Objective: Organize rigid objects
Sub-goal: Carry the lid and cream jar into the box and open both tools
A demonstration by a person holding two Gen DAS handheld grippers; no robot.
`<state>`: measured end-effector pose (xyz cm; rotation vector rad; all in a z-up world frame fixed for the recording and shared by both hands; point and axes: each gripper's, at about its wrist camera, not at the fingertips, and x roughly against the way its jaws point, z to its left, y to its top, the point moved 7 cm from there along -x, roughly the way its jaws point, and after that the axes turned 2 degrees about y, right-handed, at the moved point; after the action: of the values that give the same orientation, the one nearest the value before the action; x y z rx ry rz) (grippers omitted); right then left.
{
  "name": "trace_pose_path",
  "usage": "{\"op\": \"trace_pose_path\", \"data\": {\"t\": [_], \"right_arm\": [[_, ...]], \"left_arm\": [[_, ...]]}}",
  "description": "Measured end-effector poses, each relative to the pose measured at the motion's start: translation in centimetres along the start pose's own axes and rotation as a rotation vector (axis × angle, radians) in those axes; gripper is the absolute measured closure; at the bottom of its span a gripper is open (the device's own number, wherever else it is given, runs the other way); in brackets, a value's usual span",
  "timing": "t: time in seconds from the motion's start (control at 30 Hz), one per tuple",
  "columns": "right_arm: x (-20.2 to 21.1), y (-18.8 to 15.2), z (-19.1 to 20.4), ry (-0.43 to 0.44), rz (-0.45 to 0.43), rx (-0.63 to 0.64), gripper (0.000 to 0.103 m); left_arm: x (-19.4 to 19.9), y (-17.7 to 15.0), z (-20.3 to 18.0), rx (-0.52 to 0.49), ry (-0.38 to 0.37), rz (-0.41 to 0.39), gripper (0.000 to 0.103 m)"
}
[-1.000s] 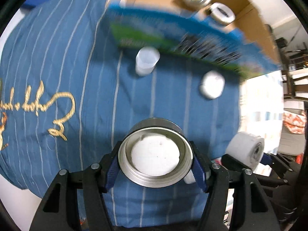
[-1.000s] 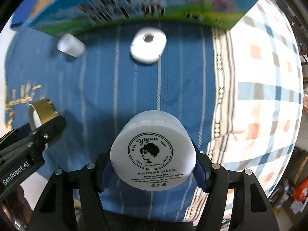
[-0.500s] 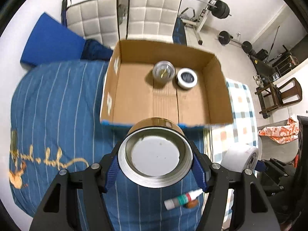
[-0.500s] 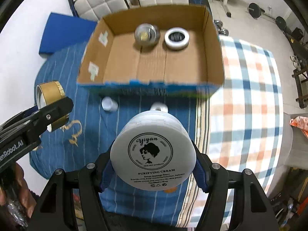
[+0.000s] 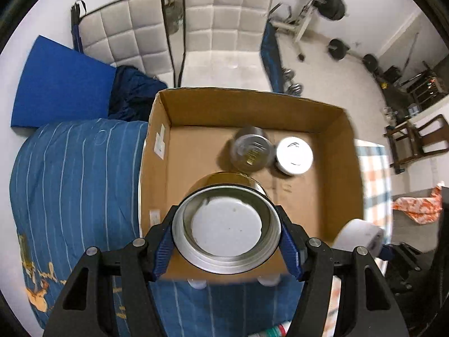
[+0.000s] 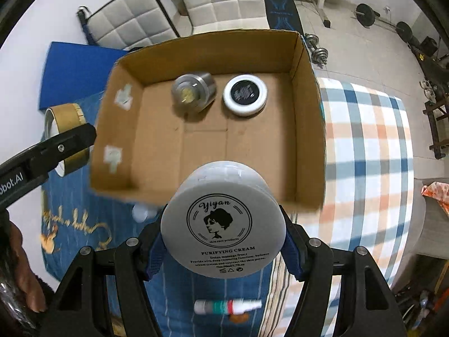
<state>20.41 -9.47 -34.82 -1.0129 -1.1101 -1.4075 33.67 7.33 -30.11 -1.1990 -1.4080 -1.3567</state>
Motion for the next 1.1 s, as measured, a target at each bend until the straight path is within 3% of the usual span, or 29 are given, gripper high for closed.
{"op": "trace_pose_path", "data": {"t": [0.23,0.4,0.83,1.03,1.1], "right_arm": [[-5.9,5.3,-2.6,-0.066,0.078,-0.055,0.033],[-9.3,6.6,-3.4,-0.105,0.131,-0.065,0.033],[-14.6,7.0,-3.6,-0.147,0.242,-0.044,0.033],[-16.2,7.2,-3.3,-0.122,0.311,-0.053,0.032],[-16.0,7.5,-3.3,-0.121,0.31,-0.053,0.018]], "left_arm": [[-7.8,4.1,2.0,0.022,0.039,0.155,0.041],[-10.9,5.2,2.0,0.006,0.046,0.214,0.041],[-14.3,6.9,2.1,-0.004,0.071,0.295,0.04],[-14.7,6.7,2.1,0.001,0.088,0.32,0.04],[-14.6,6.8,2.3,0.024,0.069,0.321,0.038]]}}
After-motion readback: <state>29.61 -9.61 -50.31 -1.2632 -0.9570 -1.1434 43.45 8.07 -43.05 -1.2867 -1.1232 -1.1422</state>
